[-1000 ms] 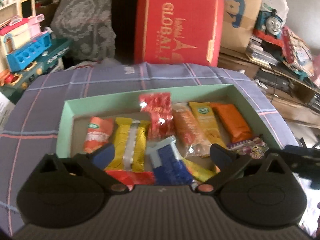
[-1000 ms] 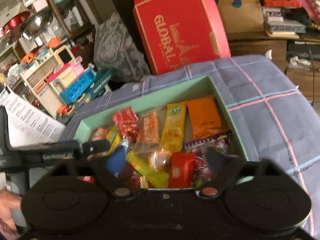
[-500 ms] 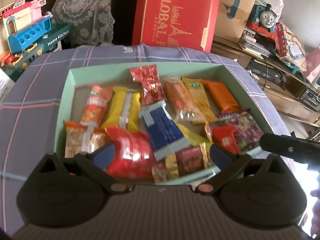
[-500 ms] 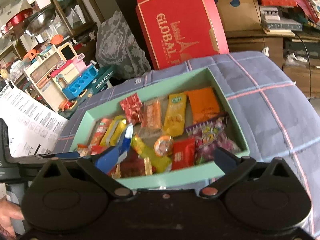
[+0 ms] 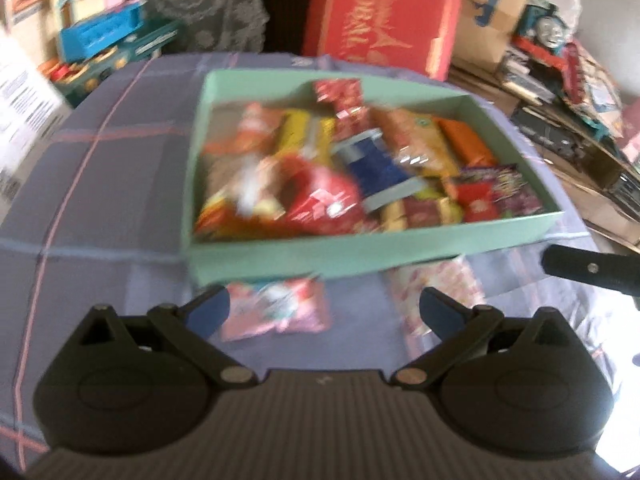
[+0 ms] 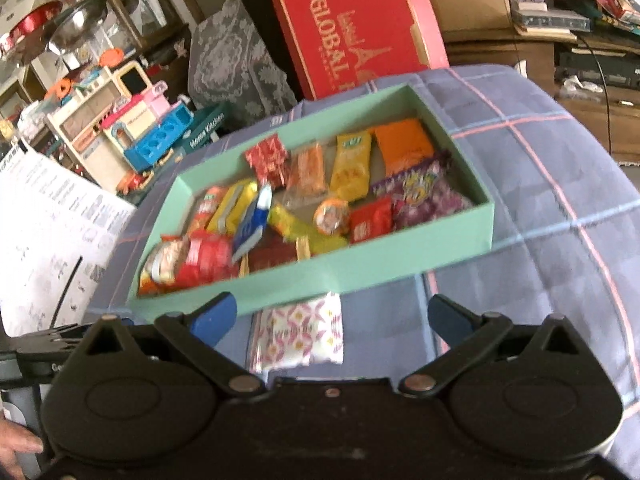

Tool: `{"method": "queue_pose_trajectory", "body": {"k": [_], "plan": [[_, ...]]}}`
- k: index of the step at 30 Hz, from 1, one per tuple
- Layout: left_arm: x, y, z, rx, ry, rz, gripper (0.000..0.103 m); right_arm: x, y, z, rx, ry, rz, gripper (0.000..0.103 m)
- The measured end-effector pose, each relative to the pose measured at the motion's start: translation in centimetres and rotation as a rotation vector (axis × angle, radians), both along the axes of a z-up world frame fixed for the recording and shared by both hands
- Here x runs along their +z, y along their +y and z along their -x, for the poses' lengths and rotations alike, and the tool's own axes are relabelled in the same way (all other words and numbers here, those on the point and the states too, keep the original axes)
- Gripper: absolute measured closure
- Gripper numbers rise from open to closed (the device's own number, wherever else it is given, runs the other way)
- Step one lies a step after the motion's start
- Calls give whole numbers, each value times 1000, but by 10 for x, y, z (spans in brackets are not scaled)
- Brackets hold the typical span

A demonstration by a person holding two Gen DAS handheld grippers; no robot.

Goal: Organize snacks
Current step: 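Grasp the pink Vitamin C candy with left while right grasps the Winson pastry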

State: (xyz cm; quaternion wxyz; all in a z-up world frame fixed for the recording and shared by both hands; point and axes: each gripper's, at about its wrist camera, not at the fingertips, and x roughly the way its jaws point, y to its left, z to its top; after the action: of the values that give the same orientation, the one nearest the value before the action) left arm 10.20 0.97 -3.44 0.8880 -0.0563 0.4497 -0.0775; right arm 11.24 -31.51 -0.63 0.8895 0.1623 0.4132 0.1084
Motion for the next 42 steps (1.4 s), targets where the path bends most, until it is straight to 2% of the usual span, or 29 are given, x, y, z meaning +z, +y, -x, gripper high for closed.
{"method": "queue_pose_trajectory", "body": {"k": [6,10,16,22,25,28,29,32,34,35,36,37,42], "plan": [[-24,33,8,111,54,-1,0,-15,18,6,30,43,12,0],[-31,43,6,146,64,0,0,-23,27,5,47,64,26,0],[-36,40,-11,147,51,-15,0,-29,40,-4,67,79,52,0],[-44,33,-28,128,53,-18,0,-33,51,-22,73,59,79,0],[-47,31,-32,121,35,-42,0,-36,59,-31,95,45,107,1],[-48,29,-34,117,24,-62,0,-41,67,-40,110,43,124,10],[-48,28,-34,115,18,-67,2,-42,69,-43,112,45,126,18],[-47,24,-29,95,-13,-103,20,-47,77,-47,128,47,148,35],[-45,20,-24,69,-27,-104,36,-48,81,-46,139,35,177,43],[-44,18,-21,62,-31,-111,38,-48,83,-45,147,29,187,51],[-44,17,-19,50,-30,-108,47,-47,84,-45,156,27,187,56],[-44,15,-16,27,-35,-100,50,-47,84,-45,164,31,178,59],[-43,0,3,-84,-28,-103,50,-47,83,-38,193,33,176,62]]}}
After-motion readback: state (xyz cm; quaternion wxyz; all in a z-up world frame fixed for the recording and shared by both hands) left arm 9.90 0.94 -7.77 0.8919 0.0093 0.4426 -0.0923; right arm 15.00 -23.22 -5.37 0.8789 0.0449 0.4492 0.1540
